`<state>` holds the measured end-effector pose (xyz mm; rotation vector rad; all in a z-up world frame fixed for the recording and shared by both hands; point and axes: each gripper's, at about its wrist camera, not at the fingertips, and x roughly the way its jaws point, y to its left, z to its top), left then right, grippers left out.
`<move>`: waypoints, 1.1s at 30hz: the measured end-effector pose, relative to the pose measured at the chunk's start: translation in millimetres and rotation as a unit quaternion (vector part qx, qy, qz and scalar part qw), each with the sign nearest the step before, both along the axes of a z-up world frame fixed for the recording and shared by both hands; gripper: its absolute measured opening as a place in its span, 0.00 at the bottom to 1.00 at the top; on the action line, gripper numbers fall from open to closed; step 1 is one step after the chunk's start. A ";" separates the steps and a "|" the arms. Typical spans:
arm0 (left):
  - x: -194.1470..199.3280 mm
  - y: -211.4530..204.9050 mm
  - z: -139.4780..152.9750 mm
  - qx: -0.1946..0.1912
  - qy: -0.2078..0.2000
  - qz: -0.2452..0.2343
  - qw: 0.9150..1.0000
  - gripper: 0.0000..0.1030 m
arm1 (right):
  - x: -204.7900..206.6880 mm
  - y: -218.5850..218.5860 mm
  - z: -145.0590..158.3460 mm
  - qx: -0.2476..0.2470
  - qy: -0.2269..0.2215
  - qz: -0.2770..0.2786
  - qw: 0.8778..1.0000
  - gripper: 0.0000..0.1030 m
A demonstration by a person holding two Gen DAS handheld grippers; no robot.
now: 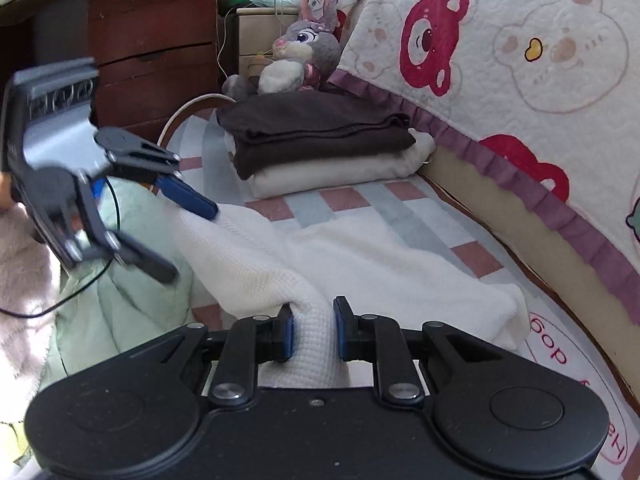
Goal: Fold clothes
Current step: 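Lift the garment with the right gripper while the left gripper pinches it too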
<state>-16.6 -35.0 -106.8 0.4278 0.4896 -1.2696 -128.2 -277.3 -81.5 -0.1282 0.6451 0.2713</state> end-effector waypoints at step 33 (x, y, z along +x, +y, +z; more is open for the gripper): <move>73.2 -12.4 4.6 -0.012 0.078 0.020 0.997 0.62 | 7.2 -9.5 -24.3 0.026 -0.053 -0.115 0.992 0.35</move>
